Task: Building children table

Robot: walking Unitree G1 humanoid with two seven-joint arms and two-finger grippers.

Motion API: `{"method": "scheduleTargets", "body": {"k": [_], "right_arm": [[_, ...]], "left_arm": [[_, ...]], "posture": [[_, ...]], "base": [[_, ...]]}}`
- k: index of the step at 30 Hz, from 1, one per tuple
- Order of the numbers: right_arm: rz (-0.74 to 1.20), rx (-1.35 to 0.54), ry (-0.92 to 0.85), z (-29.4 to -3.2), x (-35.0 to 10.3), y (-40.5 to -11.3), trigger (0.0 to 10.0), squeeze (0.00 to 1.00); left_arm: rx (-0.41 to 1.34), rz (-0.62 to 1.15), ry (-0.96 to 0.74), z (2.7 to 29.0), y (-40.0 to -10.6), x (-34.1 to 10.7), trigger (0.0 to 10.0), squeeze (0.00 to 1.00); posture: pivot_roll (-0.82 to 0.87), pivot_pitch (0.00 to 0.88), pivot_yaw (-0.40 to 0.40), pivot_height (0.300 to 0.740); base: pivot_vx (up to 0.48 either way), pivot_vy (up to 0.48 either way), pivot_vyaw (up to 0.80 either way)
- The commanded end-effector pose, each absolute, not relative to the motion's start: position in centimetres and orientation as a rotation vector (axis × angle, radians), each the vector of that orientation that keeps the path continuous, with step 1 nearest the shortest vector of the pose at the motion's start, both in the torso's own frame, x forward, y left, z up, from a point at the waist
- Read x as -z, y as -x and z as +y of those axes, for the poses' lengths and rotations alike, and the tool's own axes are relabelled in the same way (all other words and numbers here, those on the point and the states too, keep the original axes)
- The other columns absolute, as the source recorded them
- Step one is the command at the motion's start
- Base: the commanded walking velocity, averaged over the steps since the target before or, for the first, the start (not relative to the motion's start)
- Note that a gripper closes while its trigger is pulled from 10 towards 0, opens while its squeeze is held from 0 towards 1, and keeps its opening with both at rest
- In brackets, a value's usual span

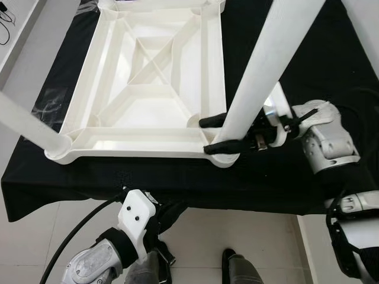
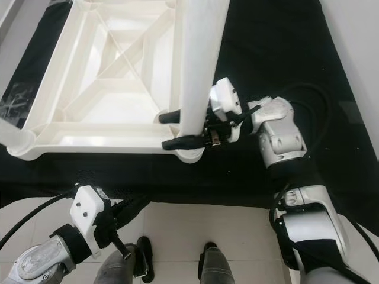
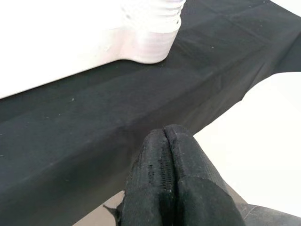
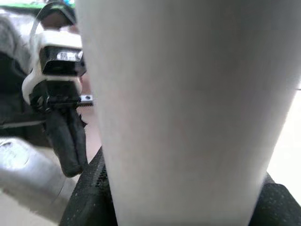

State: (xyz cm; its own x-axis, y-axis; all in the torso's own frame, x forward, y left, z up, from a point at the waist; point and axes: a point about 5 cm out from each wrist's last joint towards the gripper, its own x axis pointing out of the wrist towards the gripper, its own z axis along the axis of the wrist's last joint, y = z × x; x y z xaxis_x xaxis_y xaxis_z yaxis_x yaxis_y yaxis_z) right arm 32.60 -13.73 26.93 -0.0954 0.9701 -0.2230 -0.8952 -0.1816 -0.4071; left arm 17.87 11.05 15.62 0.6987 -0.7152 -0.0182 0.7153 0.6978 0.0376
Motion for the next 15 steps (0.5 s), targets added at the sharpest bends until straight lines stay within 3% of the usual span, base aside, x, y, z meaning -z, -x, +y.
{"method": "scheduleTargets", "body": {"k": [1, 11, 15], "right_arm": [[-0.005, -1.792, 0.498, -12.8, -23.0, -32.1, 10.0, 0.00], [-0.018, -1.763, 0.589, -12.1, -23.9, -33.4, 10.0, 0.00], [-0.016, -1.742, 0.487, -12.4, -24.6, -33.9, 10.0, 0.00]], "left_arm": [[0.804, 0.044, -0.036, 11.3, -17.5, -14.9, 10.0, 0.00], [0.799, 0.043, -0.033, 11.3, -17.6, -14.9, 10.0, 0.00], [0.797, 0.040, -0.032, 11.2, -17.7, -14.9, 10.0, 0.00]], "posture": [[0.15, 0.353, 0.065, 0.740], [0.15, 0.359, 0.056, 0.740], [0.14, 0.362, 0.048, 0.740]], "base": [[0.000, 0.000, 0.00], [0.000, 0.000, 0.00], [0.000, 0.000, 0.00]]}}
